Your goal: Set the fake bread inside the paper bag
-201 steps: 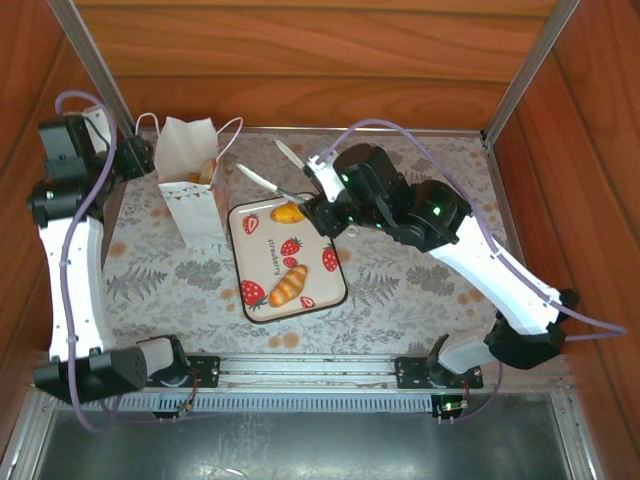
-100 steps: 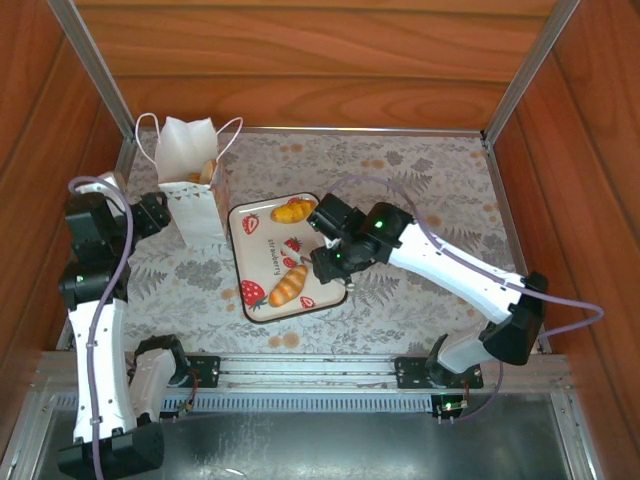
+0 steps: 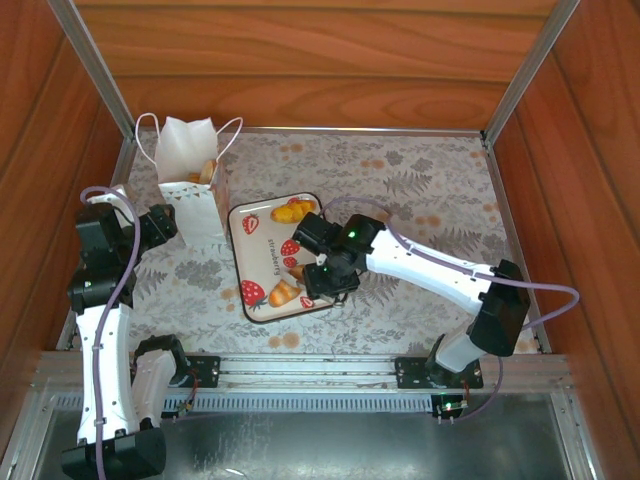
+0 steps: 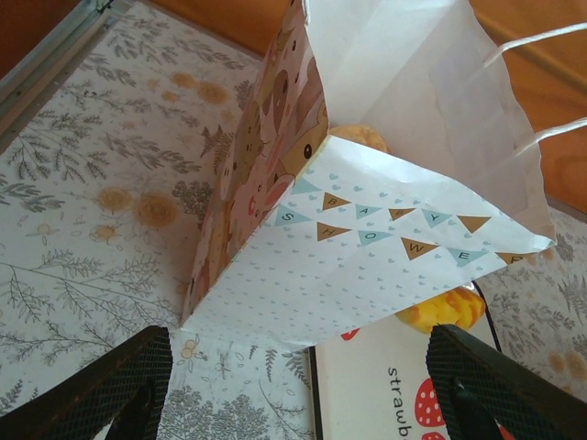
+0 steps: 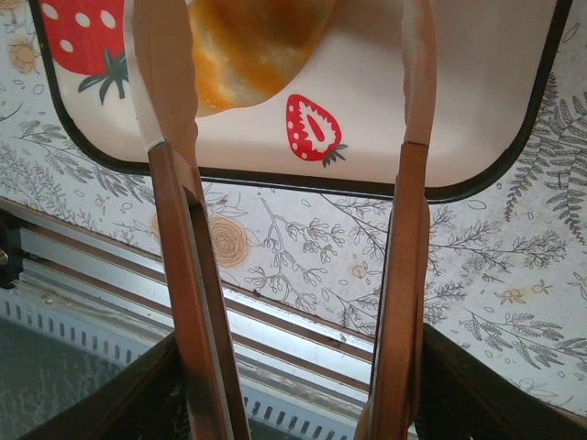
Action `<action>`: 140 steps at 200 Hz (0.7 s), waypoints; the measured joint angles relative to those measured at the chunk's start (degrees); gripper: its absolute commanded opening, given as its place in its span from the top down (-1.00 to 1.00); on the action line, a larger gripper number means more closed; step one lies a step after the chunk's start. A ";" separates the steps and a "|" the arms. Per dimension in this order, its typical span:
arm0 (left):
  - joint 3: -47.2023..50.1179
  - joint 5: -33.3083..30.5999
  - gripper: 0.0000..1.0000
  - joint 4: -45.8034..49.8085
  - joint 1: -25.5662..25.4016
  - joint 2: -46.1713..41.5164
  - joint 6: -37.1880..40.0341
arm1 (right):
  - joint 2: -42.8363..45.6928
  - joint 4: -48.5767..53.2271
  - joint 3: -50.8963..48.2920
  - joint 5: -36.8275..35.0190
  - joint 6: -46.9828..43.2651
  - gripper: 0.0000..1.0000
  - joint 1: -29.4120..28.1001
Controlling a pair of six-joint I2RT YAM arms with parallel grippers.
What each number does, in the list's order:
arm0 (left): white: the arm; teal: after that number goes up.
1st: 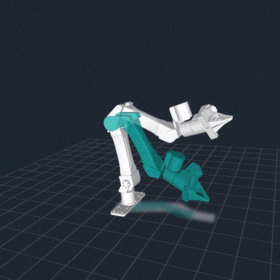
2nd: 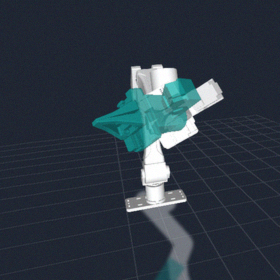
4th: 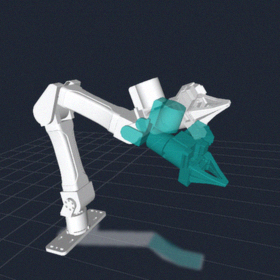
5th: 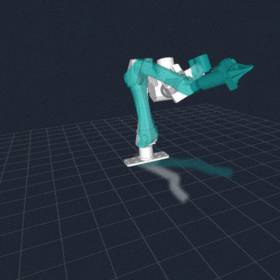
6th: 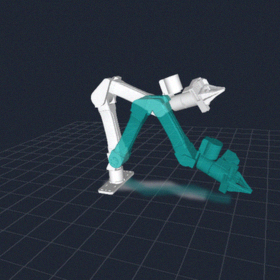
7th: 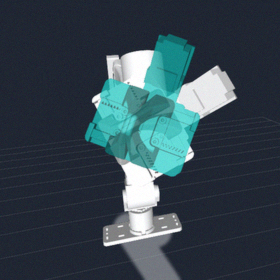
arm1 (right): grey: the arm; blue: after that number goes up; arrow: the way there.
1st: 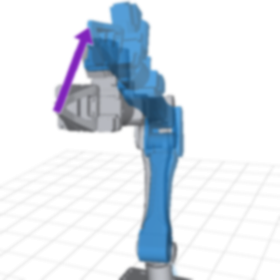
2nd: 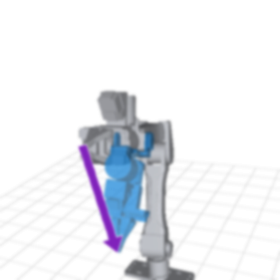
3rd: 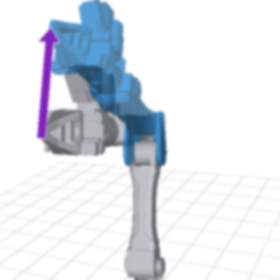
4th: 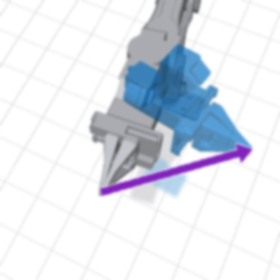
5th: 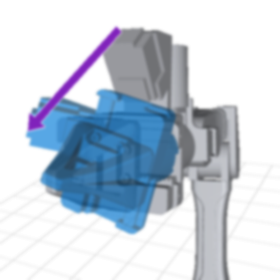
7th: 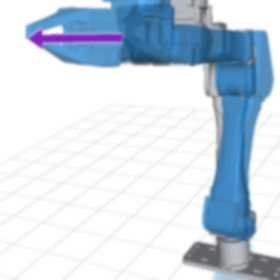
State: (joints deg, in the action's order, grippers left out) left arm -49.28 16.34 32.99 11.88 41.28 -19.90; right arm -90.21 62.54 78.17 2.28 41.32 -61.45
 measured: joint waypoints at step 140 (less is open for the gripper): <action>0.00 0.04 -0.56 -0.07 0.00 0.02 0.59 | -6.86 -1.84 2.97 2.95 0.17 -0.10 -0.90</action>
State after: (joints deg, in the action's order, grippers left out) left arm -49.28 16.38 32.93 11.88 41.30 -19.31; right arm -97.08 60.71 81.14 5.23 41.50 -62.35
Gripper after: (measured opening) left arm 0.779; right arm 0.558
